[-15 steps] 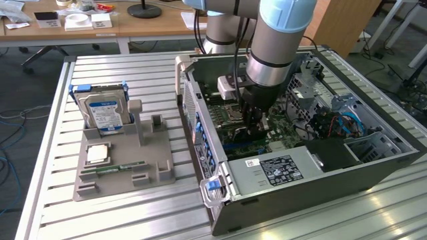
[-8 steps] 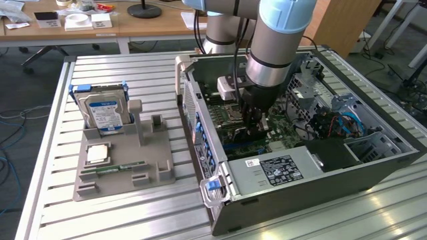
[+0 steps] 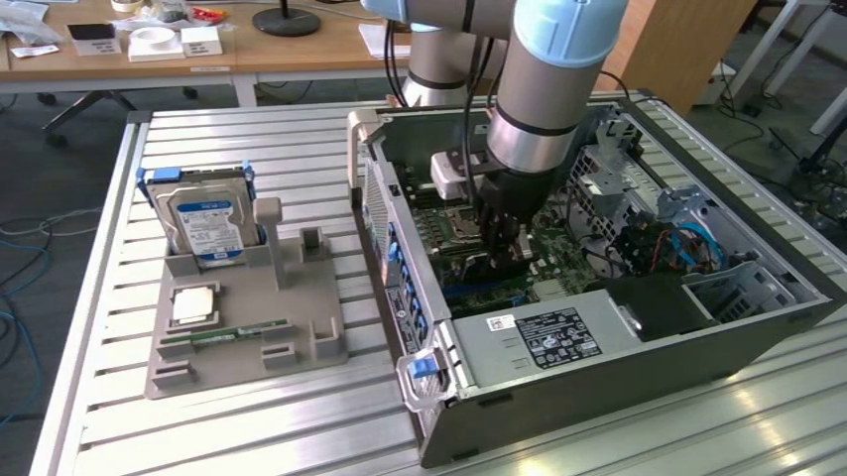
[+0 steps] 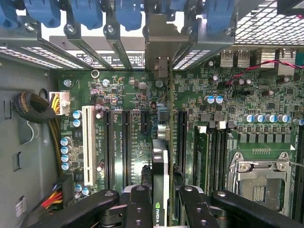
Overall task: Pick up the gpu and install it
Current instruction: 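Insert the gpu into the slot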
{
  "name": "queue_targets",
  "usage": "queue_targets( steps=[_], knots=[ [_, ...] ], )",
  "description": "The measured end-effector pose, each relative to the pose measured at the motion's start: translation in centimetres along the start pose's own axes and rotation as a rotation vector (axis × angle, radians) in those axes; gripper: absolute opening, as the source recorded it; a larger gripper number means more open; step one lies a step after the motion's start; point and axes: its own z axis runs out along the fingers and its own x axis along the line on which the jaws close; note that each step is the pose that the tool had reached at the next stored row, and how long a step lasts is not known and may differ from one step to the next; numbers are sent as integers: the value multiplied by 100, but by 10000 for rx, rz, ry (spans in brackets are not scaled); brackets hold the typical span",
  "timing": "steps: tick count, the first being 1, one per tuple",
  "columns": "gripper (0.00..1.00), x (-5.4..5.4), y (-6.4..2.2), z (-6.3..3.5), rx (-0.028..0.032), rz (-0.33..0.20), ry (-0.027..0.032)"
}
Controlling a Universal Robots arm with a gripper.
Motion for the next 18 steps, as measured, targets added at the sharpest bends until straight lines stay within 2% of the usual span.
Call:
queue_targets(
  steps=[18],
  knots=[
    [27, 1, 3, 41, 3, -1, 3]
  ],
)
